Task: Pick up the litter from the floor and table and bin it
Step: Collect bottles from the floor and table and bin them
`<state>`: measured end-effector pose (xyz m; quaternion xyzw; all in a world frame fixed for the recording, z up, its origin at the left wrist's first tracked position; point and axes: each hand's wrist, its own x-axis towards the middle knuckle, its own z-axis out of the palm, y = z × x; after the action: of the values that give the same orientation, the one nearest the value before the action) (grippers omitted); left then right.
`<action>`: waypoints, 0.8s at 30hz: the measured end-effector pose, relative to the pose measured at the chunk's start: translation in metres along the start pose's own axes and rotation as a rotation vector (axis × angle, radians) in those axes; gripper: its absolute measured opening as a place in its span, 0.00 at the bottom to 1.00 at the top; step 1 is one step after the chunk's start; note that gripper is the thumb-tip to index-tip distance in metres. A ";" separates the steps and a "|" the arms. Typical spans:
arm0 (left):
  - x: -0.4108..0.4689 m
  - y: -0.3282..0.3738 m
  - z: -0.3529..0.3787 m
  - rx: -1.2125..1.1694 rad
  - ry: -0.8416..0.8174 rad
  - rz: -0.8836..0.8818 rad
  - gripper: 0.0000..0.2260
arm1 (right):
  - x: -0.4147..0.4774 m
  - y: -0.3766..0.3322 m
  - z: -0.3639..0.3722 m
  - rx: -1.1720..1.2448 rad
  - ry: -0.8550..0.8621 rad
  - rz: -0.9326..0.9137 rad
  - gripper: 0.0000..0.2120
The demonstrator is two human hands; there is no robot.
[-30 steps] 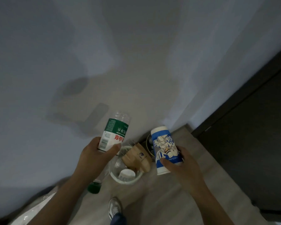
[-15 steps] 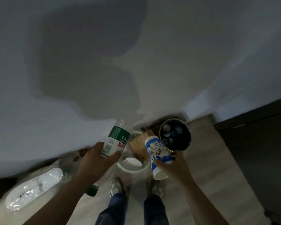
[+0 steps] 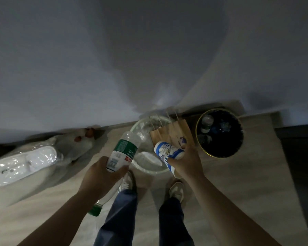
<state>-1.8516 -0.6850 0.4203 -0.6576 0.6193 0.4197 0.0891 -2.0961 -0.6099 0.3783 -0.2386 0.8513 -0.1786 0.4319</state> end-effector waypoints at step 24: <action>0.076 -0.057 0.038 0.025 -0.011 -0.037 0.20 | 0.078 0.029 0.117 -0.324 -0.217 -0.130 0.40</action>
<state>-1.8272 -0.7047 0.3227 -0.6656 0.6116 0.4138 0.1082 -2.0471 -0.6414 0.2469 -0.3772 0.8003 -0.0401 0.4644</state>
